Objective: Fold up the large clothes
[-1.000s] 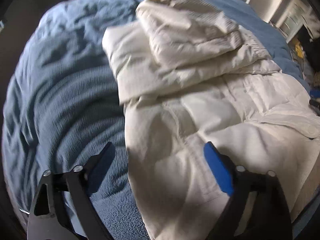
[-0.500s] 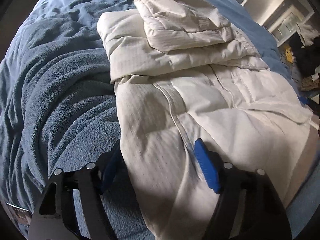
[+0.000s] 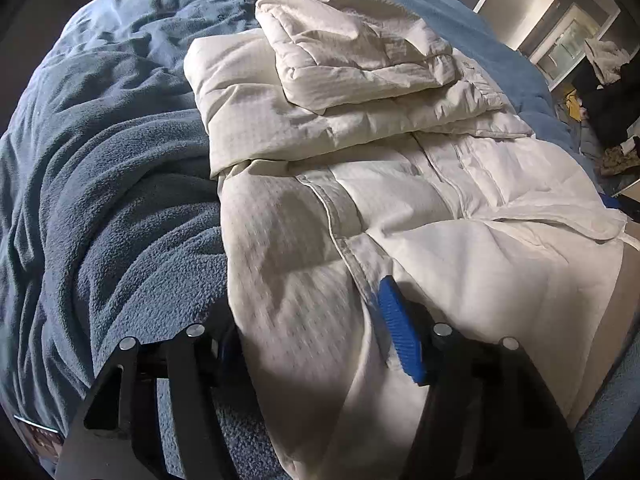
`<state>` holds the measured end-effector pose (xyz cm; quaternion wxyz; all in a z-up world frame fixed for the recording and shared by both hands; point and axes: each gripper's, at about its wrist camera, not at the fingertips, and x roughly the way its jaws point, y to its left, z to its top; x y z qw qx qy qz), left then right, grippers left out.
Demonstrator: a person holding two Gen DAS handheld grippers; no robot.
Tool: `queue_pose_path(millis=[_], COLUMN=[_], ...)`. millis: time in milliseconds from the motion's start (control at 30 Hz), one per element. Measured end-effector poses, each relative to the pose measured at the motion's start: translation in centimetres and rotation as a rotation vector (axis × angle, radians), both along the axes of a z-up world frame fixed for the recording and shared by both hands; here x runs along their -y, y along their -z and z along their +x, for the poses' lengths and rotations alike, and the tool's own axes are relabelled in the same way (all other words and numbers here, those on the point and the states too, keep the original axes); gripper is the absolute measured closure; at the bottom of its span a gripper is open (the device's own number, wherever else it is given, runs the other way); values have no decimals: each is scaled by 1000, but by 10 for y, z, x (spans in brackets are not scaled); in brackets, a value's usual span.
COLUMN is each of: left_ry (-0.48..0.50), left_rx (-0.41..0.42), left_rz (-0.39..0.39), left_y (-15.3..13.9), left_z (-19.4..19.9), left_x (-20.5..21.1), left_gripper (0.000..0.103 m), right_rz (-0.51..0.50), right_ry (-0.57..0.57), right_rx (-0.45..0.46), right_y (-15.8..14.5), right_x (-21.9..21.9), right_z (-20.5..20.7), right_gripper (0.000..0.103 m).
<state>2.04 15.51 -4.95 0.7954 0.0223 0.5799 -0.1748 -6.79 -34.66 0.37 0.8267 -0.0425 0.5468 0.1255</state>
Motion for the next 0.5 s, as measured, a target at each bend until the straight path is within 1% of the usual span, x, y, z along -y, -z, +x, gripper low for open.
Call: queue_pose_path(millis=[67, 133, 200, 300, 400, 433, 467, 500], left_ry=[1, 9, 17, 20, 18, 15, 12, 17], left_rx=[-1, -5, -8, -5, -16, -23, -24, -12], left_rz=[-6, -13, -18, -16, -35, -44, -49, -55], left_y=[-2, -3, -5, -3, 6, 10, 10, 8], left_z=[-3, -5, -6, -5, 2, 5, 6, 6], left_x=[-2, -3, -4, -1, 3, 4, 4, 4], left_gripper=[47, 48, 49, 49, 49, 49, 51, 58], right_rz=[52, 70, 111, 166, 159, 145, 119, 105], right_ry=[9, 10, 7, 22, 19, 8, -14, -37], right_rx=[-37, -71, -112, -129, -105, -86, -56, -35], right_y=[-2, -1, 0, 8, 20, 21, 19, 16], right_x=[5, 8, 11, 13, 5, -1, -9, -14], right_z=[-3, -7, -11, -7, 3, 5, 6, 7], right_gripper=[48, 48, 48, 48, 48, 51, 74, 81])
